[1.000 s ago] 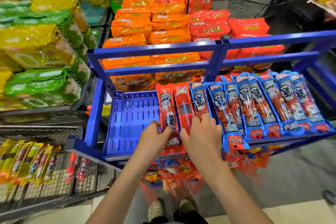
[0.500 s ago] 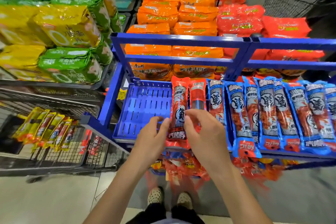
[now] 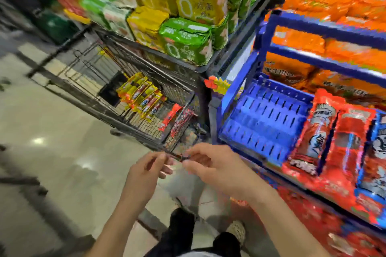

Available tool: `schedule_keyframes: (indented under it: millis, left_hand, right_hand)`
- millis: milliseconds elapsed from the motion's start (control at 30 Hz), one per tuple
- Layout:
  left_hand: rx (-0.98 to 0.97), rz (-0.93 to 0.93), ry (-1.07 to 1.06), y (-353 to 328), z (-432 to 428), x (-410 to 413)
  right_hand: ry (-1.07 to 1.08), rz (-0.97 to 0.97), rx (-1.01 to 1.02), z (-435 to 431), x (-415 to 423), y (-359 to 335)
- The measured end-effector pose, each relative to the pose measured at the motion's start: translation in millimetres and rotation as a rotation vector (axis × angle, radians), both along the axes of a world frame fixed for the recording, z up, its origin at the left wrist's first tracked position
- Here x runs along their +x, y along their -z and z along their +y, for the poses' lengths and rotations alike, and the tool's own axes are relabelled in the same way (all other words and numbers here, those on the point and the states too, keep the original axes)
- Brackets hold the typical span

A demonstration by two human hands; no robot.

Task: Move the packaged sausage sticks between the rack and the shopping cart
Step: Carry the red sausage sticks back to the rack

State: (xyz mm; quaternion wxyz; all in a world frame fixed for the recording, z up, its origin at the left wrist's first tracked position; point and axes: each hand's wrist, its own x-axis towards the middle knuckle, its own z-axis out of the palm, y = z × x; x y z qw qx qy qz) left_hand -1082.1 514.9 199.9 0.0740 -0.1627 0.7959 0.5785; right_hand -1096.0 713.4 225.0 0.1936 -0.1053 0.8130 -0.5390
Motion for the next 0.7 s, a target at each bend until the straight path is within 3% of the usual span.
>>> schedule_keyframes:
  millis: [133, 433, 700]
  left_hand:
    - [0.042, -0.154, -0.212, 35.8, -71.5, 10.4]
    - [0.041, -0.485, -0.316, 126.4, -240.7, 34.4]
    - [-0.015, -0.684, -0.28, 168.9, -363.3, 19.2]
  right_hand:
    - [-0.108, -0.123, 0.052, -78.2, -19.9, 27.9]
    - [-0.309, -0.345, 0.349, -230.8, -40.8, 119.7]
    - [-0.206, -0.493, 0.614, -276.7, -62.9, 193.8]
